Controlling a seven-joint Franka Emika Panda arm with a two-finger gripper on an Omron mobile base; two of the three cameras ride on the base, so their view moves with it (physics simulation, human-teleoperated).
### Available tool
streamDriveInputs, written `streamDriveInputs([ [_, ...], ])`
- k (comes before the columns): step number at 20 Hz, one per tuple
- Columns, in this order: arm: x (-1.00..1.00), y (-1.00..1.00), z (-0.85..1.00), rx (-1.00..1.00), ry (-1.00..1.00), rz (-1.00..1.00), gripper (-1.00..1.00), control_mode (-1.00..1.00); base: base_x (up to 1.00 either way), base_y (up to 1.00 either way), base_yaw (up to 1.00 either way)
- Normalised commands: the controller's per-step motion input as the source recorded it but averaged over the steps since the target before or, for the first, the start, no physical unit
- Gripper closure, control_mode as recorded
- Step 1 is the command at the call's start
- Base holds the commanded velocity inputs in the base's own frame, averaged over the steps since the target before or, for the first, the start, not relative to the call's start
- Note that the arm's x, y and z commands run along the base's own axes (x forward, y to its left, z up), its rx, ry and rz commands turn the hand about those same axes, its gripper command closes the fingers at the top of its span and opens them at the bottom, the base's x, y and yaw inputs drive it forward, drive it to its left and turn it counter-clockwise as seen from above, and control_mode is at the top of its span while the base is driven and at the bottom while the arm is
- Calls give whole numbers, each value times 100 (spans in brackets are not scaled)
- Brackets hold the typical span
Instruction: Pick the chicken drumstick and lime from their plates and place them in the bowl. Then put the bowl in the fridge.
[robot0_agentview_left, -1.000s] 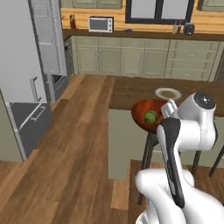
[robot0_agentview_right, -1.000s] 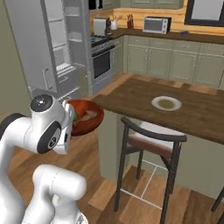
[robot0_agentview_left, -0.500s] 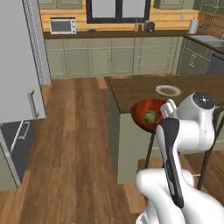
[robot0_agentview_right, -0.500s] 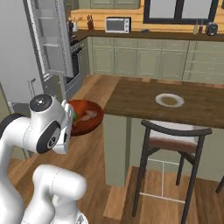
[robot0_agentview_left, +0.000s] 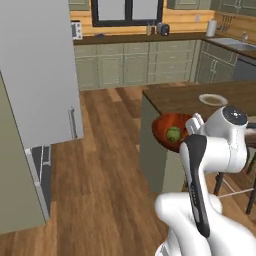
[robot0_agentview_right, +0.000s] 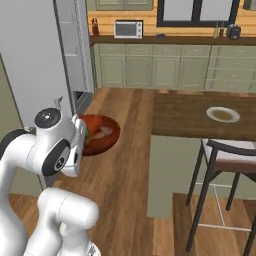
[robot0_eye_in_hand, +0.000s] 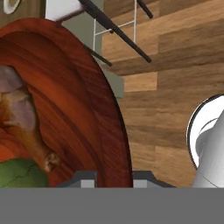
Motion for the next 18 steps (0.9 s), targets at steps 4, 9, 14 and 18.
streamDriveInputs([
  [4,0,0,0,0,0,0,100,100,59,15,18],
  [9,0,0,0,0,0,0,100,100,42,-33,11],
  [14,0,0,0,0,0,0,100,100,51,-14,16],
  [18,0,0,0,0,0,0,100,100,63,-1,14],
])
